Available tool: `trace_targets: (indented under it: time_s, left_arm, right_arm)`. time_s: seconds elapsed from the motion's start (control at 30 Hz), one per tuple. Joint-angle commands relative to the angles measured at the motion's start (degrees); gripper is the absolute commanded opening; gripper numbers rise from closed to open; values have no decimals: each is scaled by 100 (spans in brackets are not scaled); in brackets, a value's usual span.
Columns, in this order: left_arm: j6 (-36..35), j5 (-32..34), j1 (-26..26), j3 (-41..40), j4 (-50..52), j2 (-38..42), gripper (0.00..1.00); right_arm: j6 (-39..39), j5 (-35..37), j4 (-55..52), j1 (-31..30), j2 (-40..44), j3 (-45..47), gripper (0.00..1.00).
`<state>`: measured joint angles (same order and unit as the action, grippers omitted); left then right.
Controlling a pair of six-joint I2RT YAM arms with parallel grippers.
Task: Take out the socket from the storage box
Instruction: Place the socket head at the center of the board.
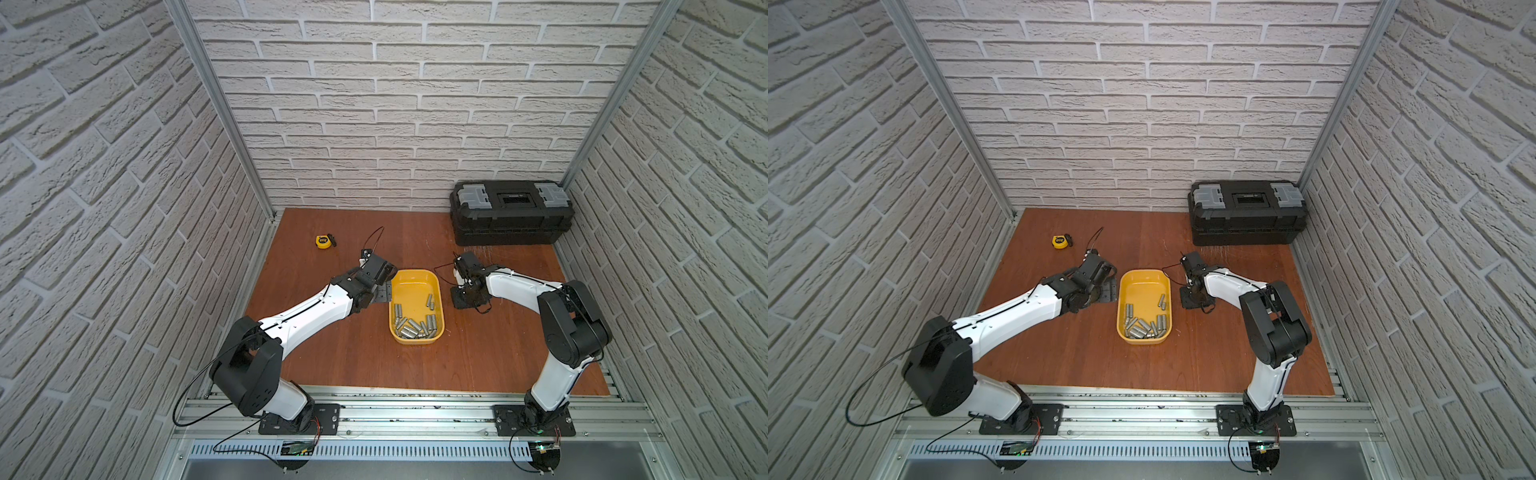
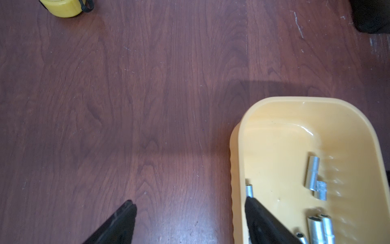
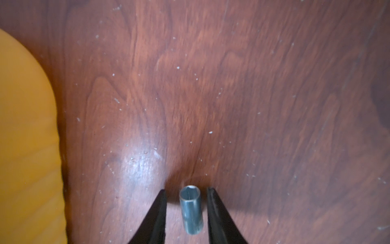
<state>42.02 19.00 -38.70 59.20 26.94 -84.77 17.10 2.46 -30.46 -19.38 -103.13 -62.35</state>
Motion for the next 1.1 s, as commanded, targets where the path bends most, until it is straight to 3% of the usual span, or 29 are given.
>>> trace_targets:
  time_s: [0.0, 0.5, 0.7, 1.07]
  left_arm:
    - [-62, 67, -26, 101, -86, 76, 85]
    - [-433, -195, -232, 662, 99, -274, 83]
    - [-832, -385, -396, 1388, 309, -857, 82]
    - [-1136, -1012, -577, 2543, 691, -2211, 71]
  right_arm:
    - [-71, -37, -48, 17, 177, 58, 38]
    - [-424, 7, -670, 42, 975, -332, 49]
    - [-443, 35, -873, 48, 1551, -506, 49]
    - [-463, 119, -1009, 57, 1935, -399, 50]
